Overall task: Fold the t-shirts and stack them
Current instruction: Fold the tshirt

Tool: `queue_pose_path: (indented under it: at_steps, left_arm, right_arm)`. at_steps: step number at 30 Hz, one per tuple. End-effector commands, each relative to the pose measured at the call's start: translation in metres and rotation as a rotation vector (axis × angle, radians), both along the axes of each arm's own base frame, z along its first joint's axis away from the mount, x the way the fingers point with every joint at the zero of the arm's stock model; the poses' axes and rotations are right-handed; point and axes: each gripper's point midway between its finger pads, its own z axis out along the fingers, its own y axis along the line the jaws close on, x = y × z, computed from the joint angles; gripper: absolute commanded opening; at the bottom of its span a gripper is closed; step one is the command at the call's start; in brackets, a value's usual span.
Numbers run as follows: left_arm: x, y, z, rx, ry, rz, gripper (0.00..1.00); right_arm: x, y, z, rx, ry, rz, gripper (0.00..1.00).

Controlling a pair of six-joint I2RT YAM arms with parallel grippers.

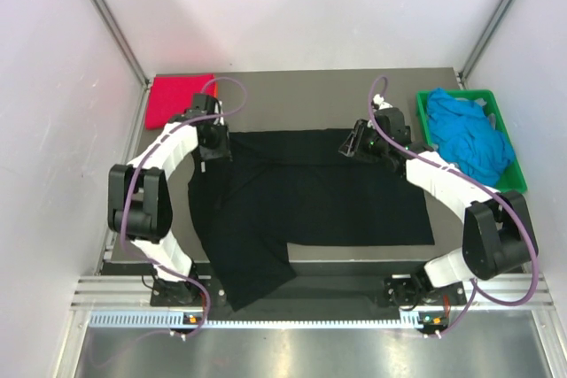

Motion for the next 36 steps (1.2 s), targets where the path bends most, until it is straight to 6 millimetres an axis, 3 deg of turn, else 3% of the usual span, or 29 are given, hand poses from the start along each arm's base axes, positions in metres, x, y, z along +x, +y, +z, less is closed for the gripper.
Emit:
queue_pose_path:
  at_steps: [1,8,16,19,20,22,27,31,36]
  left_arm:
    - [0.016,0.014,-0.006,0.032,0.008,-0.020,0.41]
    - [0.019,-0.003,-0.036,-0.025,0.077,-0.089,0.41]
    - [0.013,-0.011,-0.044,-0.020,0.097,-0.122,0.36]
    - [0.012,-0.015,-0.043,-0.032,0.095,-0.127,0.17]
    - [0.012,-0.017,-0.040,-0.036,0.092,-0.125,0.03]
    - [0.012,-0.024,-0.032,-0.033,0.076,-0.127,0.00]
    - [-0.003,-0.050,-0.012,-0.020,0.063,-0.139,0.00]
    - [-0.030,-0.070,-0.020,0.000,0.102,-0.140,0.00]
    - [-0.051,-0.082,-0.022,0.050,0.088,-0.159,0.00]
  right_arm:
    - [0.006,0.008,0.011,0.032,-0.037,0.019,0.38]
    - [0.006,0.009,0.012,0.029,-0.039,0.031,0.38]
    - [0.010,0.011,0.004,0.029,-0.025,0.033,0.38]
    - [0.010,0.012,0.003,0.028,-0.022,0.035,0.38]
    - [0.009,0.012,0.003,0.029,-0.023,0.036,0.38]
    - [0.009,0.012,0.002,0.029,-0.019,0.035,0.38]
    - [0.004,0.015,0.002,0.038,-0.009,0.041,0.38]
    - [0.002,0.016,-0.001,0.040,-0.002,0.043,0.38]
    - [0.004,0.019,-0.002,0.047,0.003,0.043,0.38]
